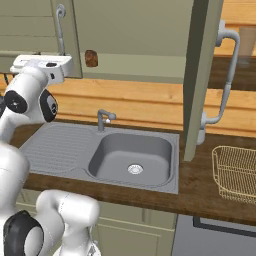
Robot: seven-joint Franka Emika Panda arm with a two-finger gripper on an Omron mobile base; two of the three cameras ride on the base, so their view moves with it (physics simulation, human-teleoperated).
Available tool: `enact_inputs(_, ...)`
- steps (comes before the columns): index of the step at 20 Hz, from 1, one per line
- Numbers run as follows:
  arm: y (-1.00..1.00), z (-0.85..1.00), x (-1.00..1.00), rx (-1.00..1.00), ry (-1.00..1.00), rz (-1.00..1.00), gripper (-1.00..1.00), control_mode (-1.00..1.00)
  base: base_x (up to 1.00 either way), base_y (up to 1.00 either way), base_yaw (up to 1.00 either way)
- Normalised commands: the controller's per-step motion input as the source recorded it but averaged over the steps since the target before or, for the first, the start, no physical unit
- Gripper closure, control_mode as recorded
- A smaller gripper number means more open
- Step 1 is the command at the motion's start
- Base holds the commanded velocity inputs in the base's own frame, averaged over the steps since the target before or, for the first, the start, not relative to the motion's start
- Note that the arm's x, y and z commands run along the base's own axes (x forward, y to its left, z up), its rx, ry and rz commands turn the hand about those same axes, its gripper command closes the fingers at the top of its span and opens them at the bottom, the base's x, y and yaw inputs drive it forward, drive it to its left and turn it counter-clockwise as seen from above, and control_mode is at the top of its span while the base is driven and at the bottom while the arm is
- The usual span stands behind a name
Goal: Open the cabinet, pick up the bread from the cabinet and place it in the basket. Then move the basket to the dining counter.
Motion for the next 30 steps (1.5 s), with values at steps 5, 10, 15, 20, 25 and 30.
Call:
enact_inputs(5,0.00,0.01,0.15,0.00,-0.10,0.00,-1.00,-1.00,0.00,0.00,0.00)
enact_inputs(10,0.00,0.21,0.31,0.00,0.04,0.00,-1.00,-1.00,0.00,0.00,0.00)
enact_inputs(15,0.00,0.19,0.45,0.00,0.06,0.00,-1.00,-1.00,0.00,0.00,0.00)
enact_inputs(20,0.00,0.03,0.42,0.00,0.02,0.00,-1.00,-1.00,0.00,0.00,0.00)
enact_inputs(25,0.01,0.00,0.35,0.00,0.02,0.00,-1.00,-1.00,0.00,0.00,0.00)
enact_inputs(30,0.11,0.00,0.33,0.00,0.03,0.00,-1.00,-1.00,0.00,0.00,0.00)
